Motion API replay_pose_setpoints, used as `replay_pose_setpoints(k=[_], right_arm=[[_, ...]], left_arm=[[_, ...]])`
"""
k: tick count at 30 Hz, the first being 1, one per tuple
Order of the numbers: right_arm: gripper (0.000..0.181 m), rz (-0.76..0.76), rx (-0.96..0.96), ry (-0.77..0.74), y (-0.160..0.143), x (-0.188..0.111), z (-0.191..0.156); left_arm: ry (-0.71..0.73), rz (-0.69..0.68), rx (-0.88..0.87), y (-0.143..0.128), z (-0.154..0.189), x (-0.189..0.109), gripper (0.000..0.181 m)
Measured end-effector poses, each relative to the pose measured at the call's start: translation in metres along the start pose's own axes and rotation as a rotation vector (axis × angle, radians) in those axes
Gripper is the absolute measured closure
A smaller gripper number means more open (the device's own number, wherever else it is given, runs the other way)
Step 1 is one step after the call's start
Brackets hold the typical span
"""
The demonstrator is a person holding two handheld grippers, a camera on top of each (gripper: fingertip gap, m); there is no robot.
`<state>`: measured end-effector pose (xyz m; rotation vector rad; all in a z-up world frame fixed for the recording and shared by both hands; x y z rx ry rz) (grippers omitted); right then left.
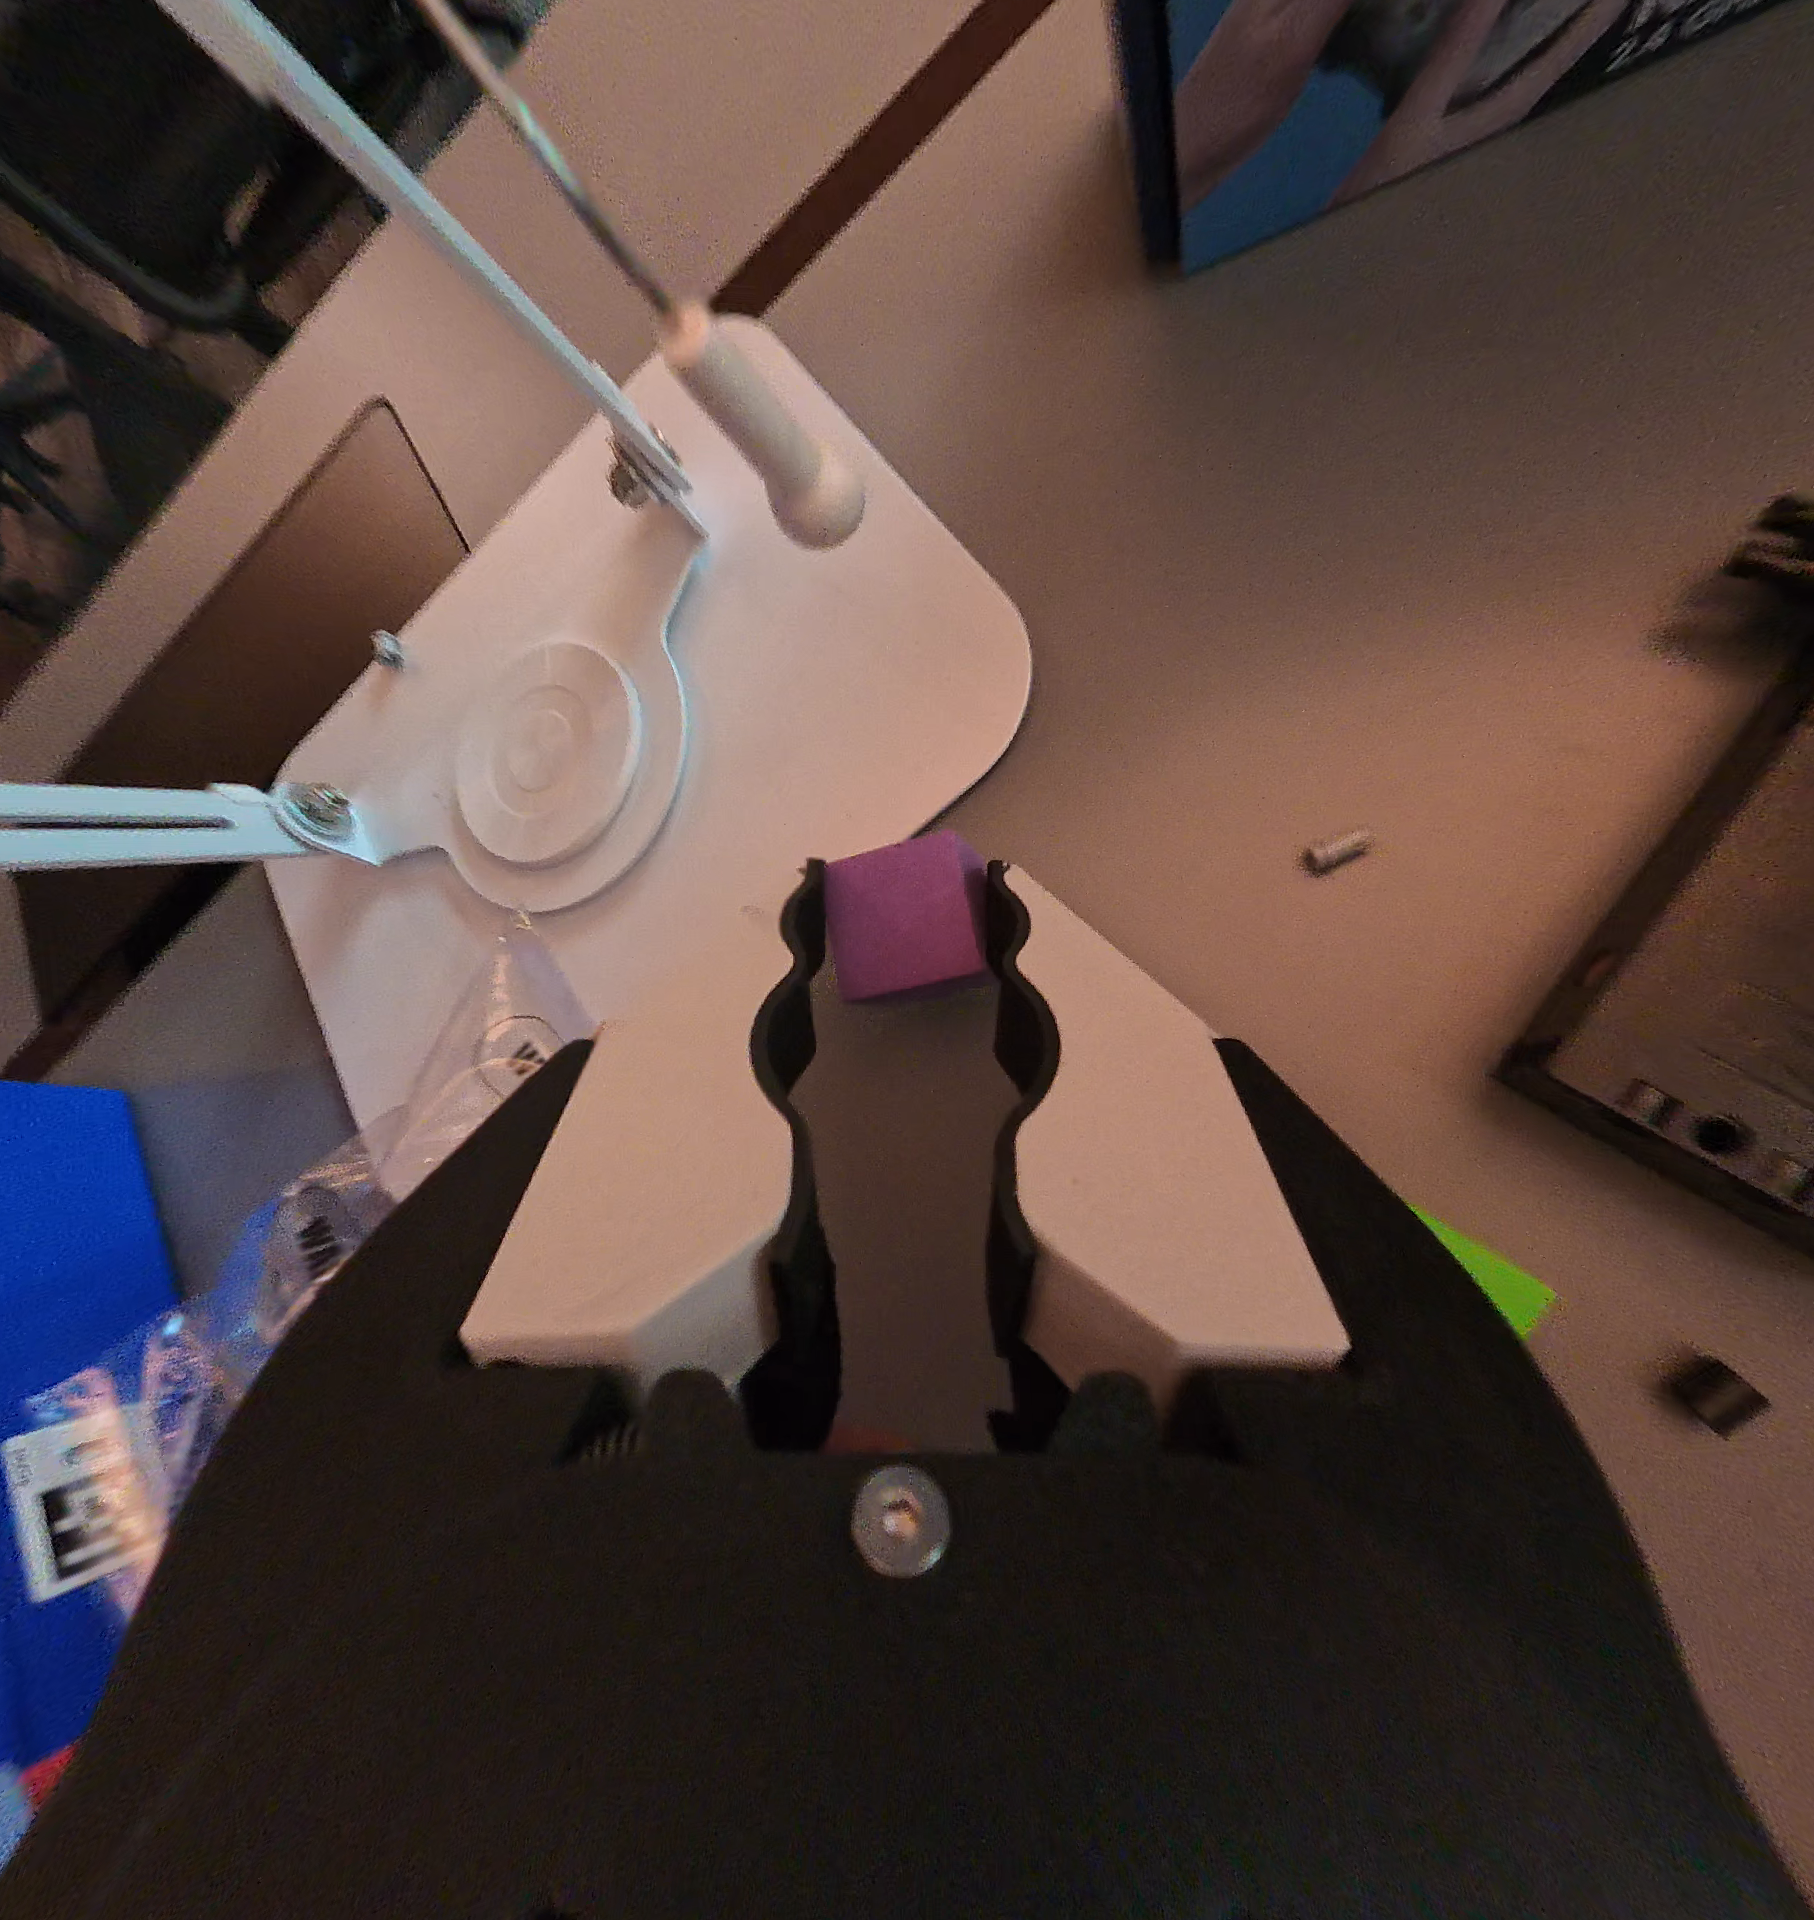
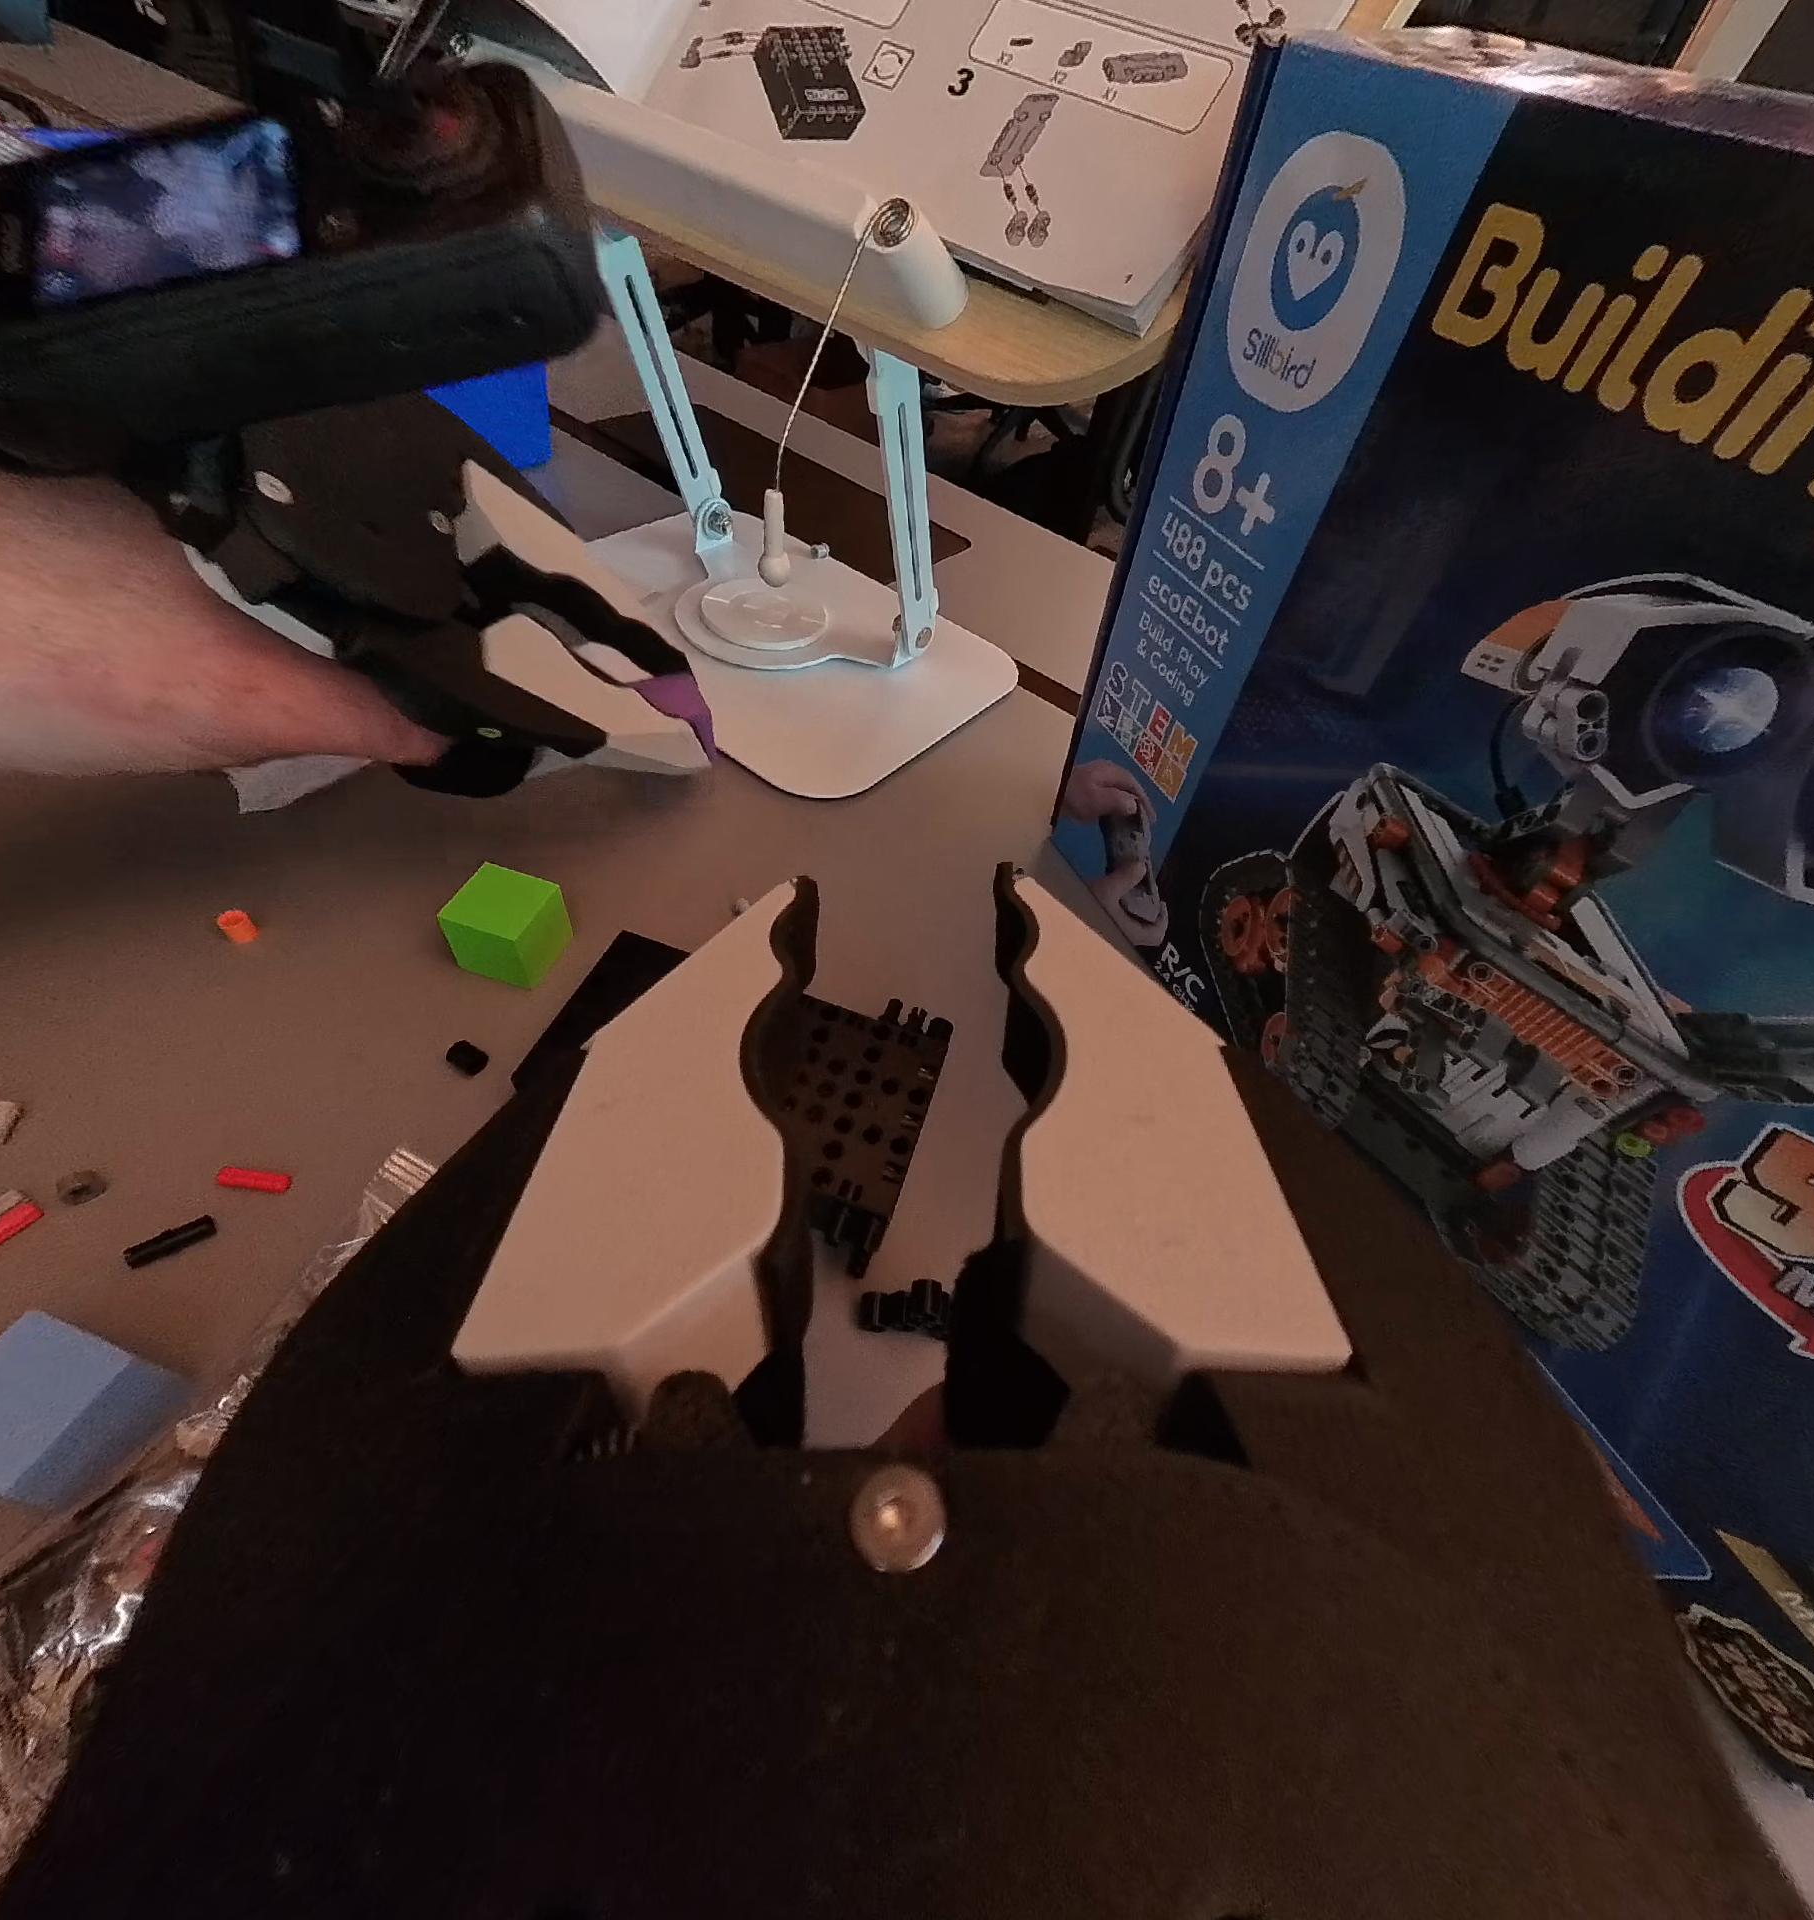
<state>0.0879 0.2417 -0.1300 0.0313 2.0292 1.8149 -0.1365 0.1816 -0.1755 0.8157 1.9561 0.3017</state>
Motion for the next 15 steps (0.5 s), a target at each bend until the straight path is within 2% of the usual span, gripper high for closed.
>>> replay_pose_setpoints(k=[3, 7, 11, 15], right_arm=[[0.147, 0.001, 0.001, 0.001, 0.0, 0.0, 0.0], [0.148, 0.002, 0.003, 0.002, 0.0, -0.001, 0.0], [0.148, 0.003, 0.006, 0.006, 0.0, -0.001, -0.001], [0.148, 0.0, 0.003, 0.008, -0.001, 0.0, -0.002]], left_arm=[[0.027, 0.063, 0.072, 0.009, 0.003, -0.031, 0.153], [0.037, 0.159, 0.112, 0.011, -0.006, -0.086, 0.152], [0.064, 0.211, 0.081, -0.003, -0.046, -0.139, 0.152], [0.054, 0.191, 0.016, -0.032, -0.093, -0.166, 0.153]])
Point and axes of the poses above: each gripper's, where its closed fingertips meet, x out along the fingers, y out of its top, z = x × y across the jaws, the point moved 10 cm from there along -x, back along the fingers, and after that the axes turned 13 degrees about x, right-handed, at the moved point
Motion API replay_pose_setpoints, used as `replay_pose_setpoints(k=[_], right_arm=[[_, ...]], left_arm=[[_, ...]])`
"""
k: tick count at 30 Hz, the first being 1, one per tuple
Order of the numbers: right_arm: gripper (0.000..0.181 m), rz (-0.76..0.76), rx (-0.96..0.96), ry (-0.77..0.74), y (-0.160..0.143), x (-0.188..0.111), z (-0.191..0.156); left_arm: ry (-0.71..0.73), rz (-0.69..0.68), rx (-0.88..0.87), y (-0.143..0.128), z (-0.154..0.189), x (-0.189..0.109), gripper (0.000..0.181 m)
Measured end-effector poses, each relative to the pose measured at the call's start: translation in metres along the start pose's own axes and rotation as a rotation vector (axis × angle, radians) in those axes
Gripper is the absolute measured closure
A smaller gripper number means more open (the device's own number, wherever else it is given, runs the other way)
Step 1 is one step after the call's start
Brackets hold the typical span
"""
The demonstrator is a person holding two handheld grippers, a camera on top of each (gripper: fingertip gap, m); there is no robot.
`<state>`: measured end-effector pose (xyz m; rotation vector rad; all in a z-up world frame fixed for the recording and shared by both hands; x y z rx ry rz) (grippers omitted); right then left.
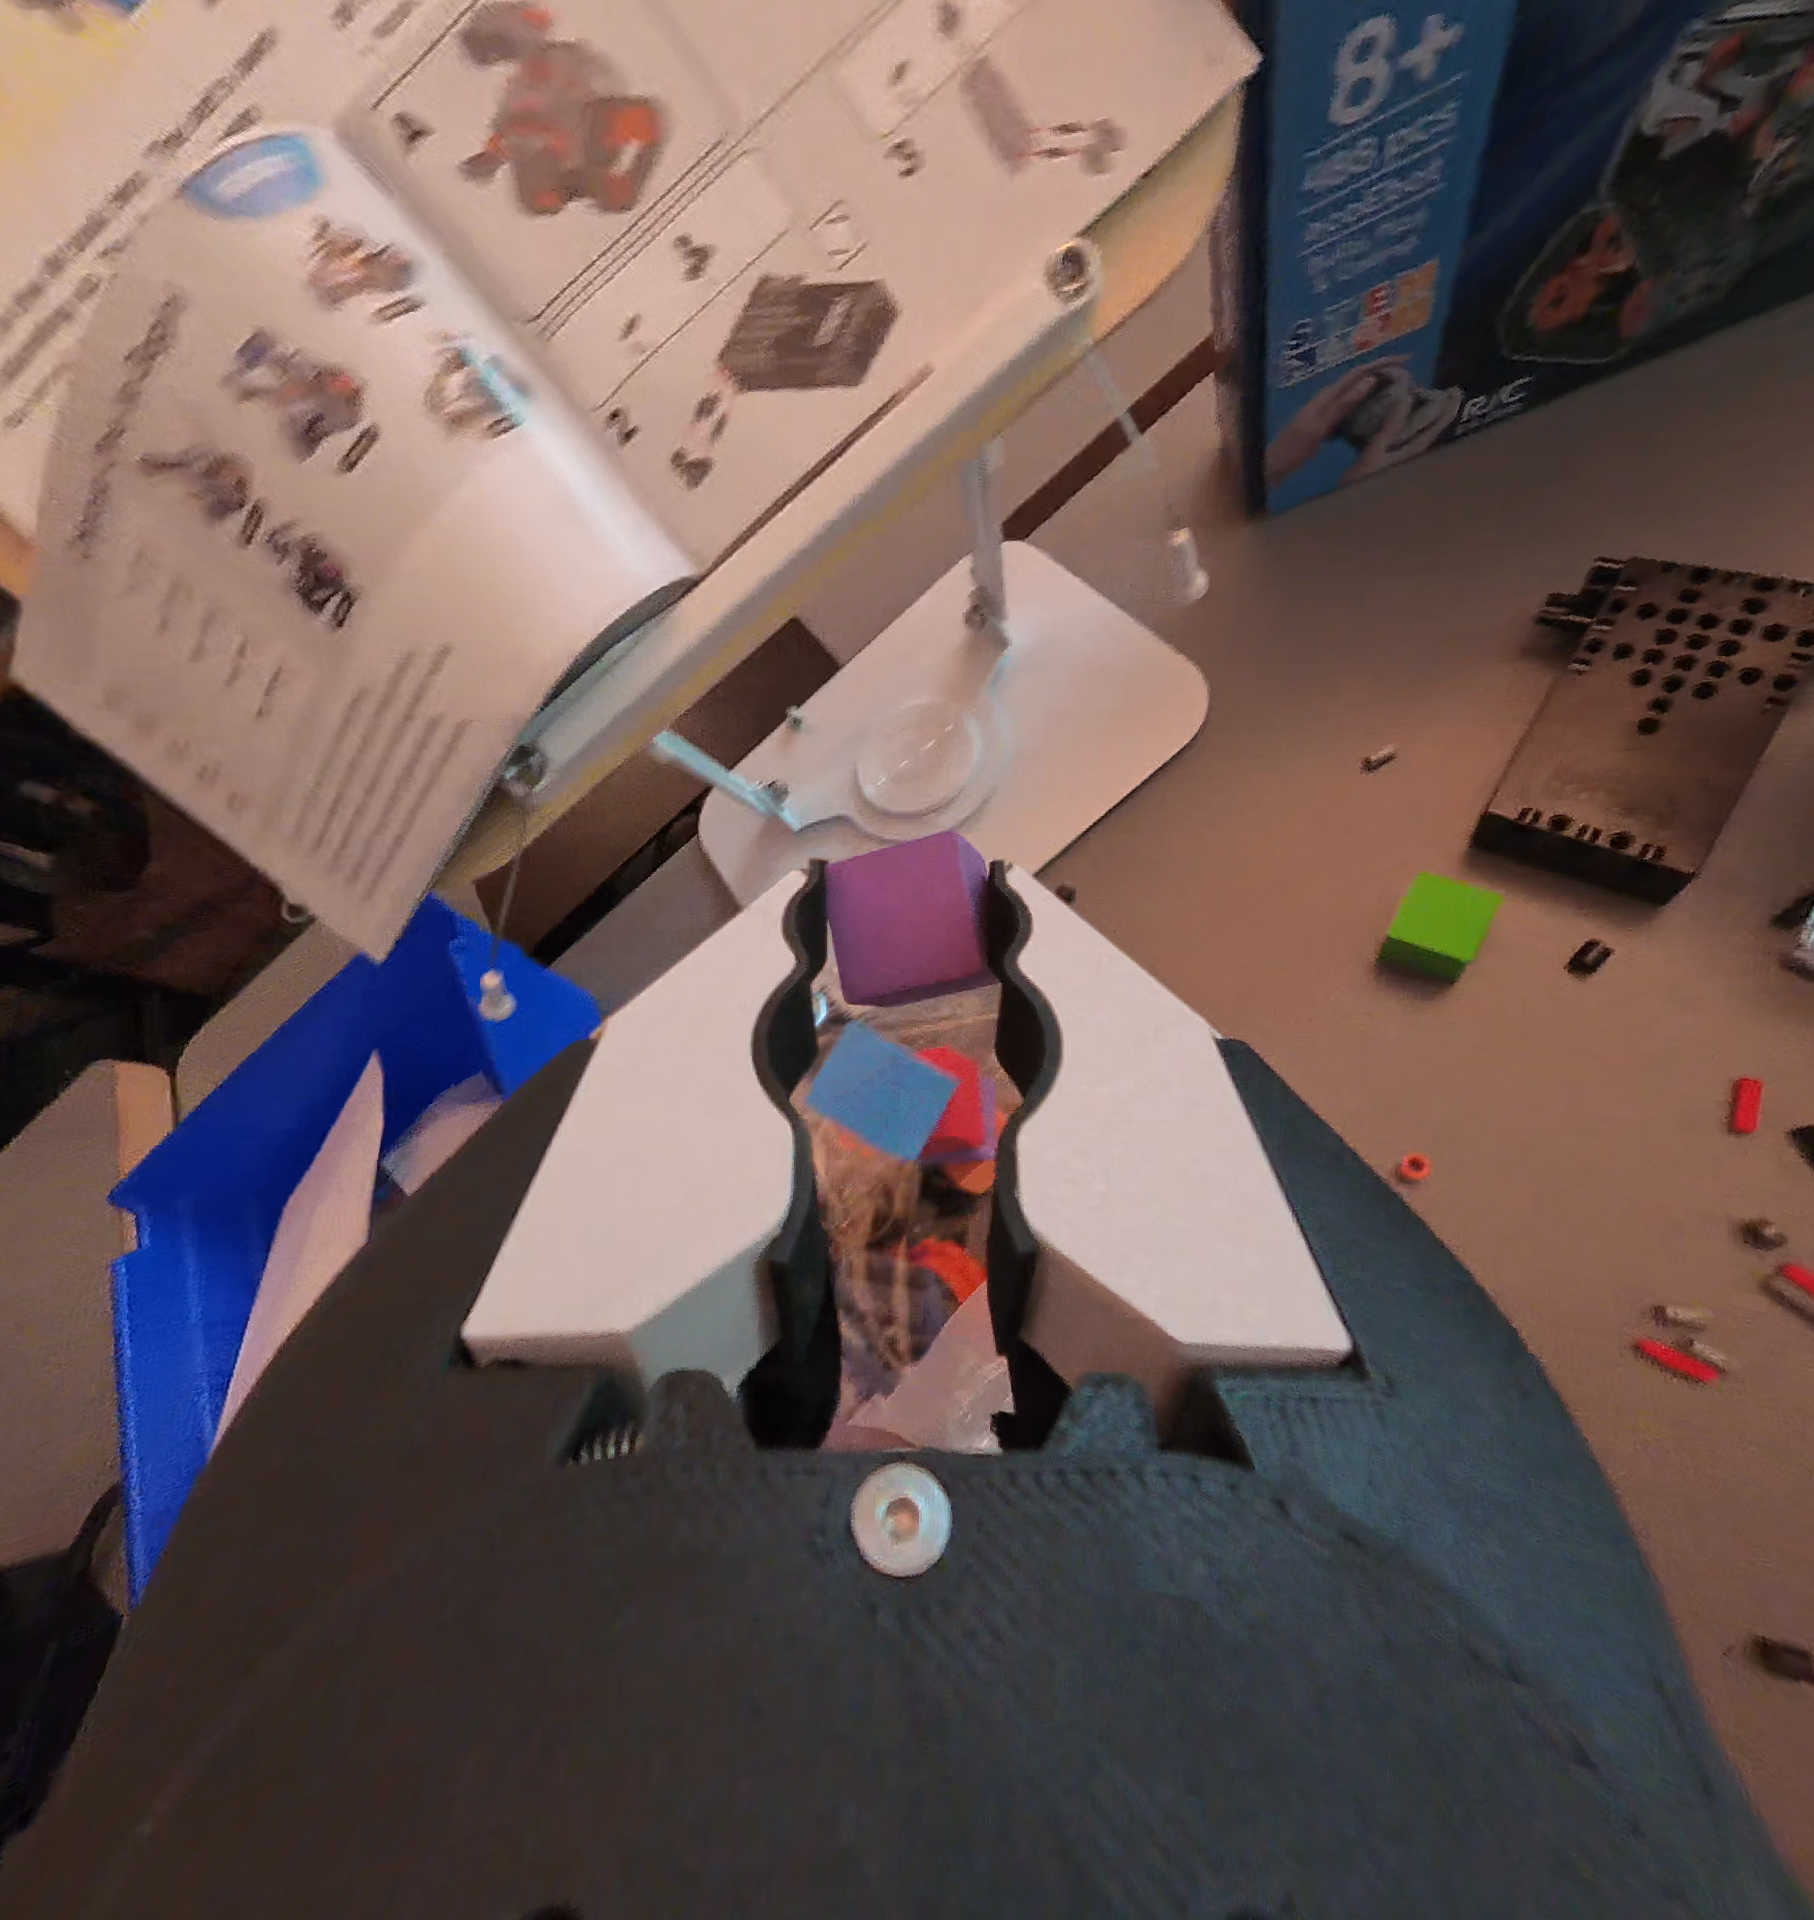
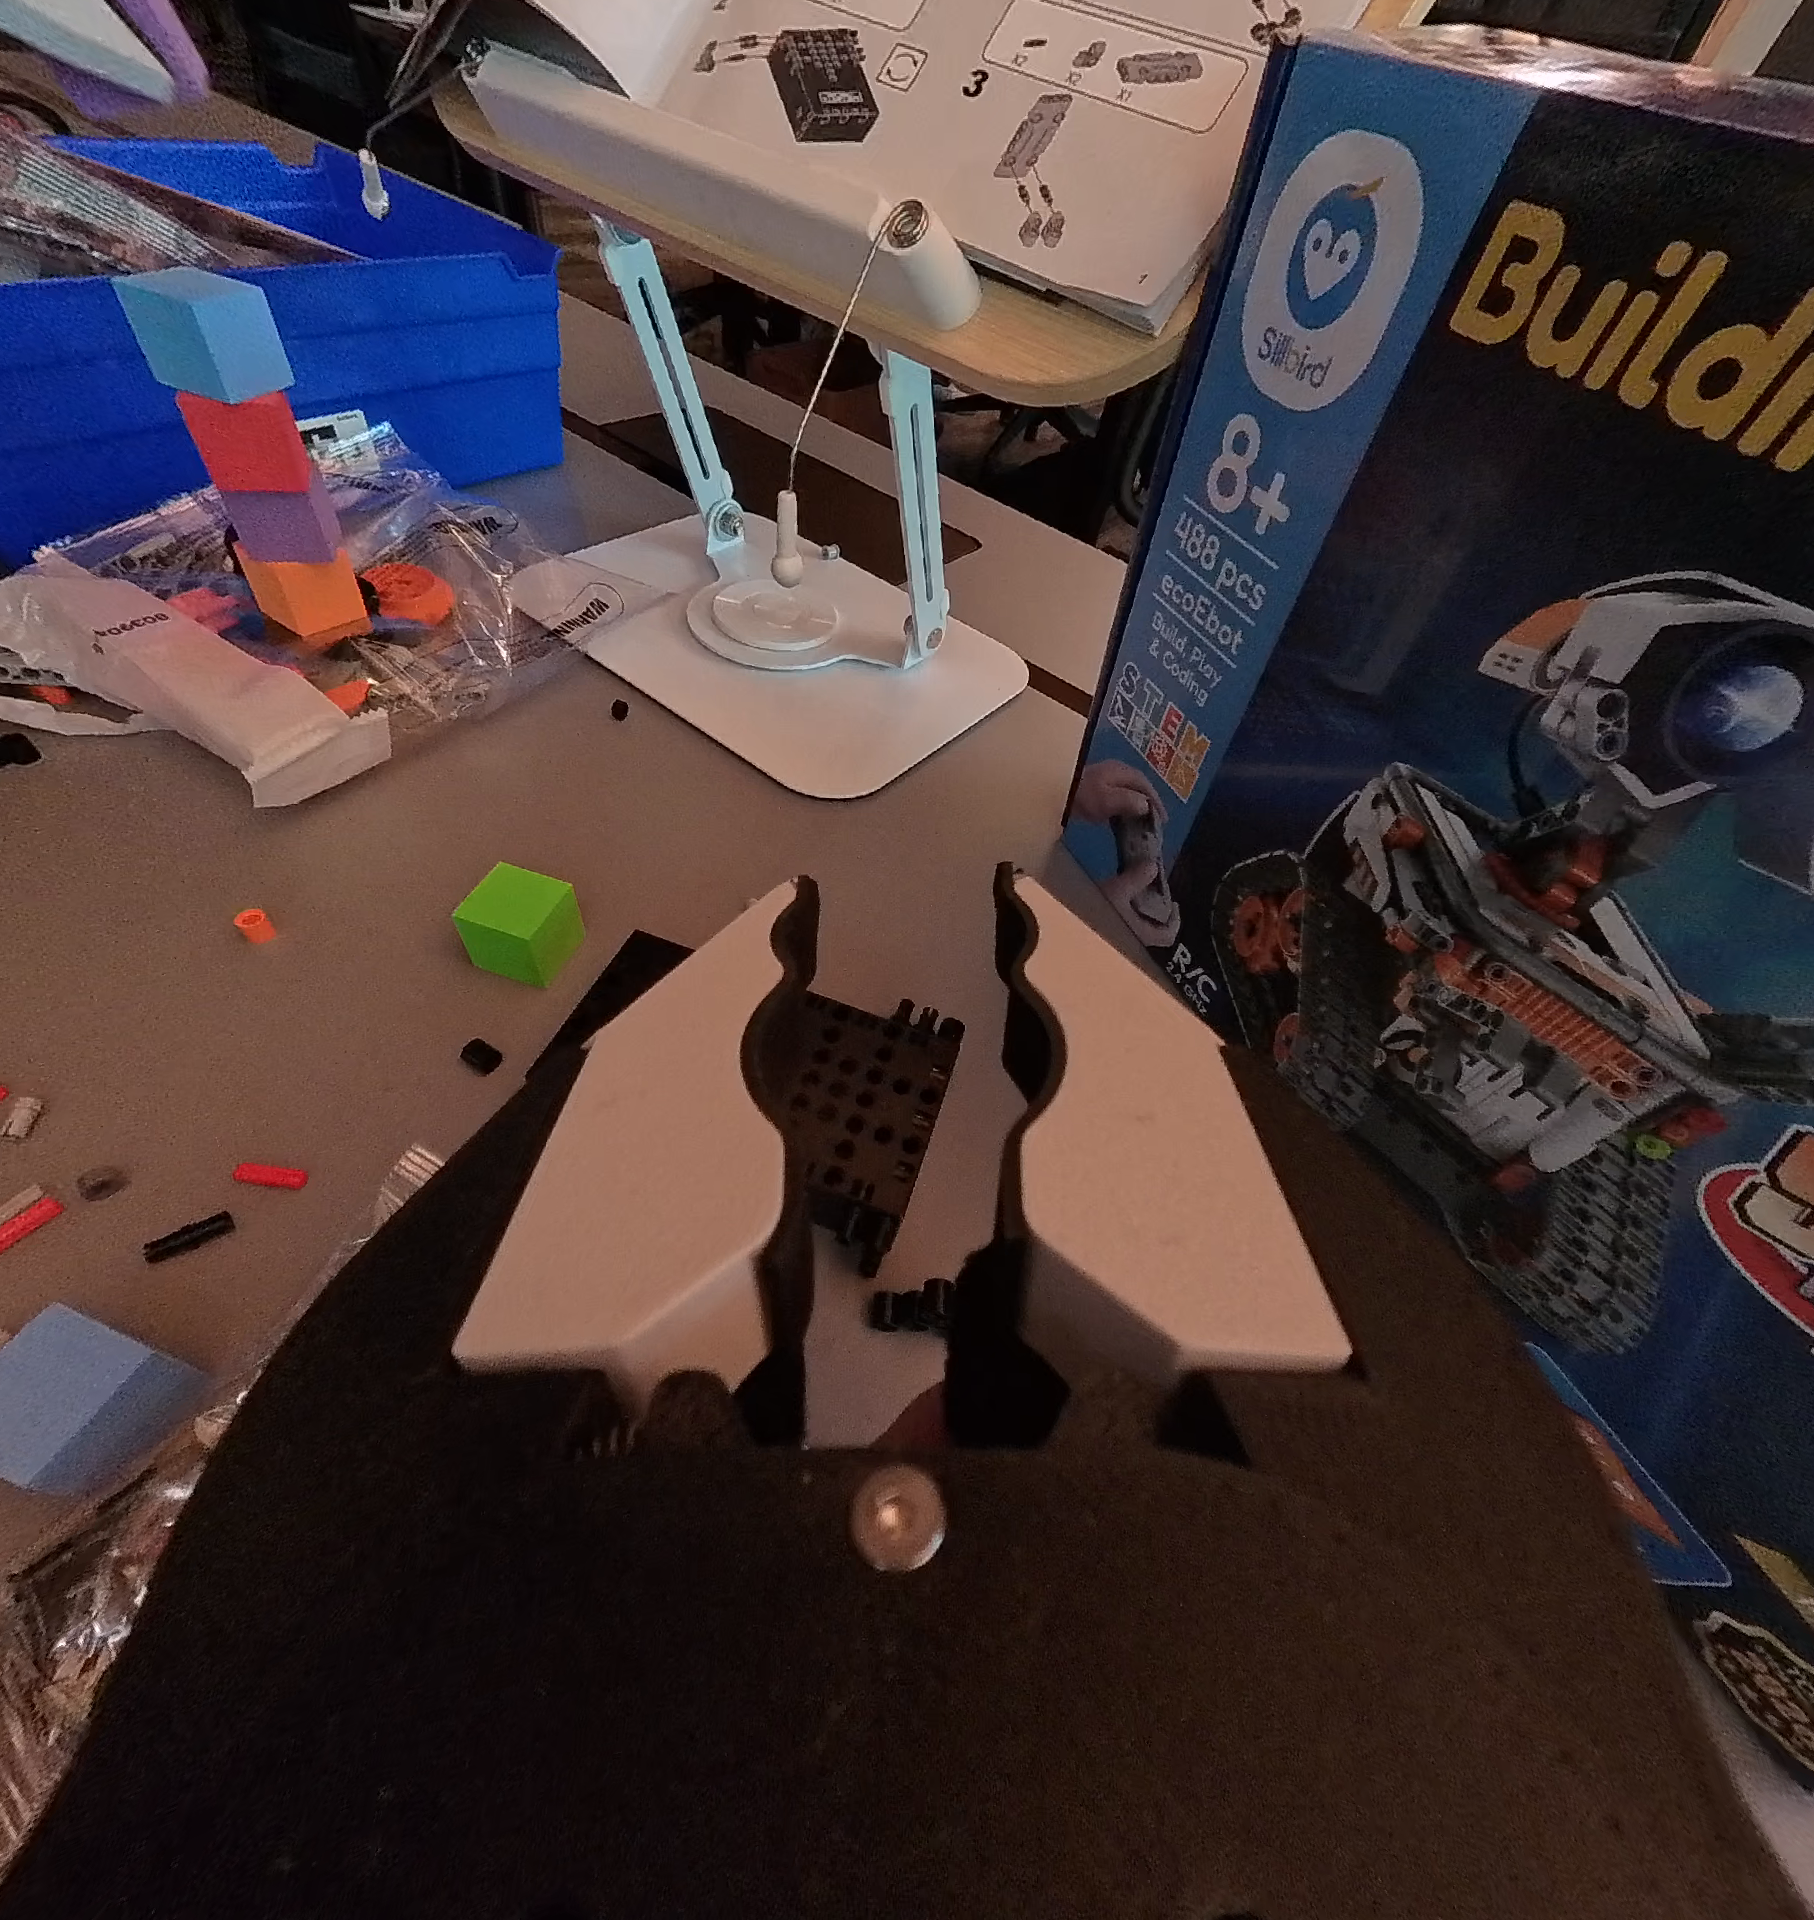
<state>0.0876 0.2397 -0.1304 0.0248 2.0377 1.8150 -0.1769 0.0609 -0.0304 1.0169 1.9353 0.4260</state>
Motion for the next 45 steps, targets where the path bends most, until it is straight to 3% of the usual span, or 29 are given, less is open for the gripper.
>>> replay_pose_setpoints(k=[6, 10, 20, 34, 41, 45], right_arm=[[0.148, -0.006, 0.0, -0.002, -0.001, 0.001, 0.0], [0.148, -0.014, -0.002, -0.003, -0.002, 0.002, 0.0], [0.148, -0.019, 0.0, -0.004, -0.003, 0.002, 0.001], [0.148, -0.017, 0.002, -0.003, -0.003, 0.002, 0.002], [0.148, -0.013, 0.004, -0.004, -0.002, 0.001, 0.002], [0.148, -0.012, 0.003, -0.005, -0.002, 0.001, 0.002]], left_arm=[[-0.1, -0.078, -0.031, -0.033, -0.024, -0.007, 0.152], [-0.143, -0.089, -0.032, -0.039, -0.025, -0.001, 0.152], [-0.238, -0.175, 0.0, -0.037, -0.025, 0.015, 0.152], [-0.234, -0.191, -0.012, -0.041, -0.026, 0.027, 0.151], [-0.207, -0.155, -0.036, -0.04, -0.033, 0.019, 0.14], [-0.149, -0.03, 0.012, -0.018, -0.025, -0.006, 0.141]])
Point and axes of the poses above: each gripper's, where its closed fingertips meet, x out along the fingers, y out of its top, z = x × y across the jaws, the point moved 10 cm from there along -x, back along the fingers, and after that the axes turned 13 degrees about x, right-handed, at the moved point
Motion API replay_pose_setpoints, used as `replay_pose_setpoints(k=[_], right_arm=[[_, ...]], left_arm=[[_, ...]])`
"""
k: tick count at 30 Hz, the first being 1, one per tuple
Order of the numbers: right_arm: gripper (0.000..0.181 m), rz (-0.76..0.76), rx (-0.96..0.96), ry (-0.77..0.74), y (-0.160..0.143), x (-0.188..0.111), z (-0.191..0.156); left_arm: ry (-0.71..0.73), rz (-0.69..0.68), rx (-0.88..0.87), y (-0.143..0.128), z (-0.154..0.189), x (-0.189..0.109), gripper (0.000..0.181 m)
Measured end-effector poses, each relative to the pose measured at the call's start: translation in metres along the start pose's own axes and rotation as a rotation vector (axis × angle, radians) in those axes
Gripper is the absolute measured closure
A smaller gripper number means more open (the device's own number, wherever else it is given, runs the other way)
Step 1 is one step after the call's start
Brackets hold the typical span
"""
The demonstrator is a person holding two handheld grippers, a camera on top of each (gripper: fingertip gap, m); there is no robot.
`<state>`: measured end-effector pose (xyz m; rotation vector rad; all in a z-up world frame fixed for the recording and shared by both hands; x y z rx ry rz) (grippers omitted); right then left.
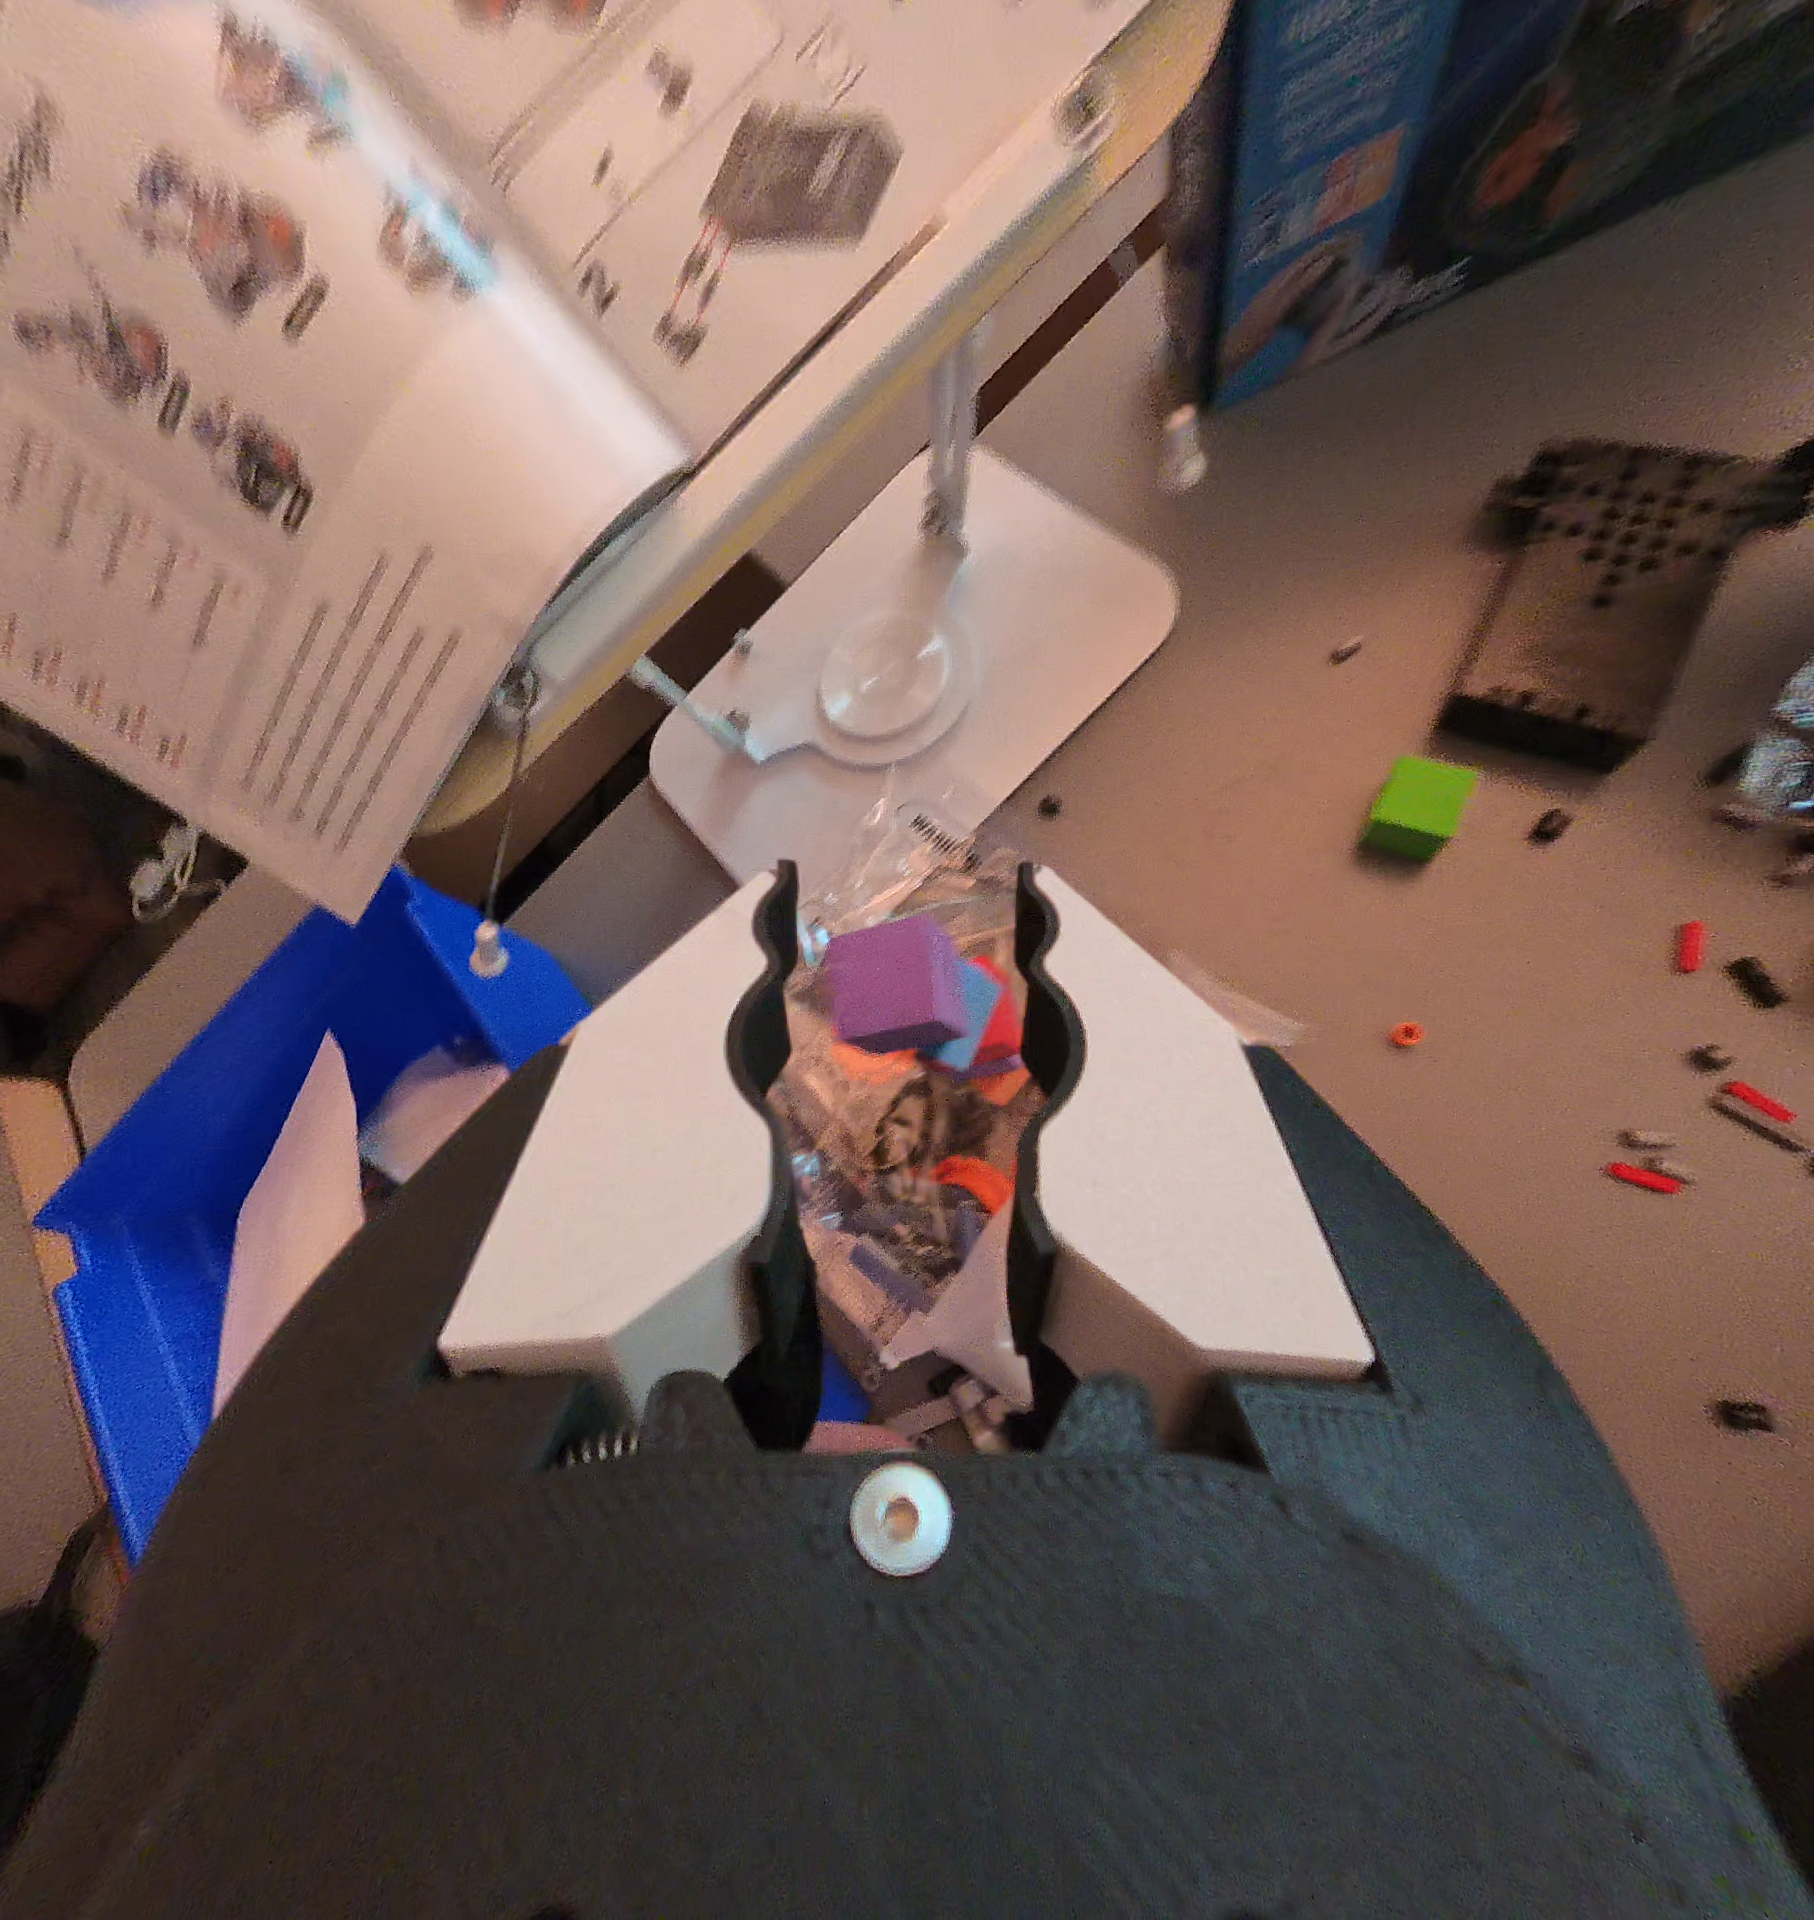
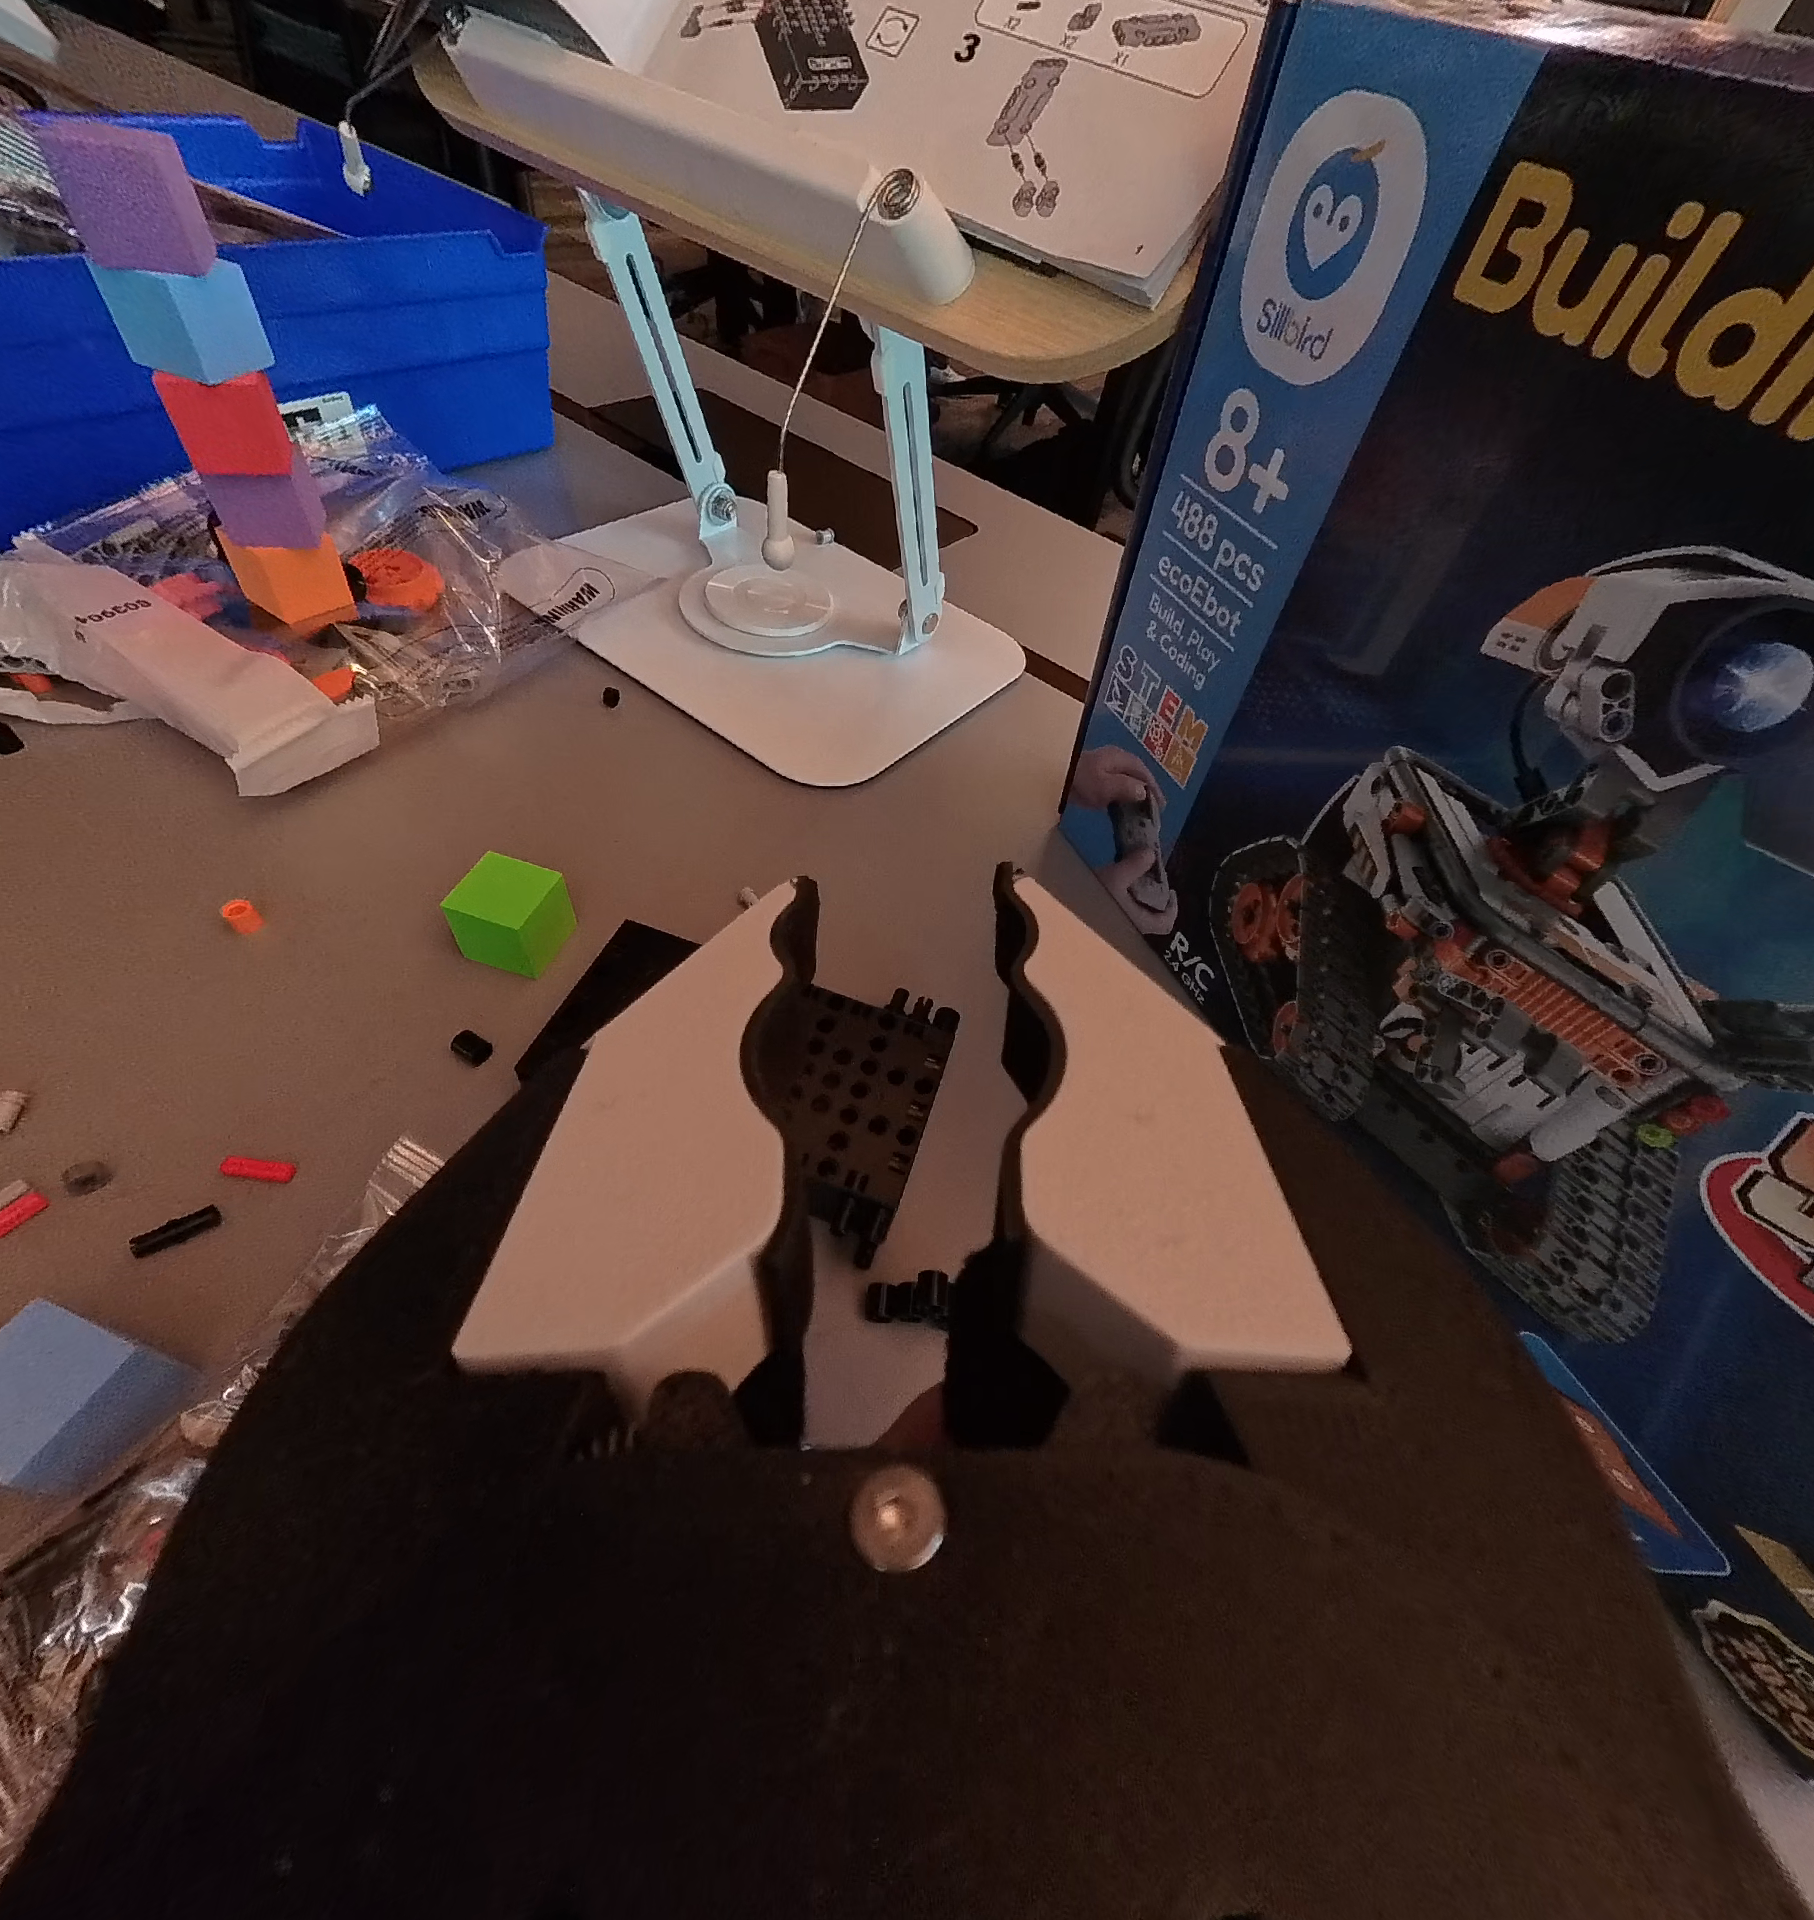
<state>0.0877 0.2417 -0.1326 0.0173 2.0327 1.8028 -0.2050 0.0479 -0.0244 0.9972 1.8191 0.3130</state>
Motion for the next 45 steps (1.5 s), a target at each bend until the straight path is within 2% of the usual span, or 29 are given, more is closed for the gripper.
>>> replay_pose_setpoints(k=[3, 5, 8, 12, 17, 19, 20, 22, 24, 27, 31, 36, 39, 45], right_arm=[[0.148, -0.002, 0.0, 0.0, 0.0, 0.0, 0.0], [0.148, -0.003, -0.001, -0.001, -0.001, 0.0, 0.0], [0.148, -0.006, -0.003, -0.001, -0.001, 0.0, -0.001], [0.148, -0.006, -0.005, -0.002, -0.001, 0.0, 0.0], [0.148, -0.01, -0.006, -0.001, -0.001, 0.001, 0.0], [0.148, -0.008, -0.007, 0.0, -0.001, 0.001, 0.0], [0.148, -0.006, -0.006, 0.0, 0.0, 0.001, 0.0], [0.148, -0.004, -0.004, 0.0, 0.0, 0.0, 0.0], [0.148, -0.004, -0.002, -0.001, -0.001, 0.0, 0.001], [0.148, -0.005, -0.002, 0.001, -0.001, 0.0, 0.0], [0.148, -0.006, -0.003, 0.004, -0.001, 0.001, 0.0], [0.148, -0.008, -0.002, 0.003, -0.001, 0.001, 0.0], [0.148, -0.013, -0.003, 0.003, -0.002, 0.002, -0.001], [0.148, -0.016, -0.006, 0.002, -0.003, 0.002, -0.001]], left_arm=[[-0.019, 0.03, 0.108, 0.019, 0.033, -0.004, 0.141], [-0.059, 0.03, 0.169, 0.027, 0.059, 0.008, 0.141], [-0.144, 0.022, 0.211, 0.03, 0.097, 0.039, 0.14], [-0.206, -0.039, 0.254, 0.021, 0.133, 0.087, 0.136], [-0.266, -0.06, 0.237, 0.015, 0.155, 0.125, 0.135], [-0.274, -0.078, 0.23, 0.012, 0.158, 0.134, 0.142], [-0.258, -0.084, 0.234, 0.01, 0.159, 0.137, 0.152], [-0.238, -0.075, 0.243, 0.009, 0.161, 0.135, 0.153], [-0.196, -0.051, 0.256, 0.012, 0.157, 0.123, 0.154], [-0.134, -0.008, 0.252, 0.021, 0.14, 0.087, 0.154], [-0.024, 0.014, 0.188, 0.023, 0.087, 0.031, 0.154], [0.043, -0.005, 0.043, 0.009, 0.023, -0.013, 0.153], [0.047, -0.004, 0.009, 0.003, 0.004, -0.022, 0.154], [0.025, -0.058, -0.02, -0.01, -0.007, -0.012, 0.153]])
Point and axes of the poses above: each gripper's, where its closed fingertips meet, x out along the fingers, y out of its top, z = x × y across the jaws, the point moved 10 cm from there along -x, back along the fingers, and after that the axes turned 13 degrees about x, right-handed, at the moved point
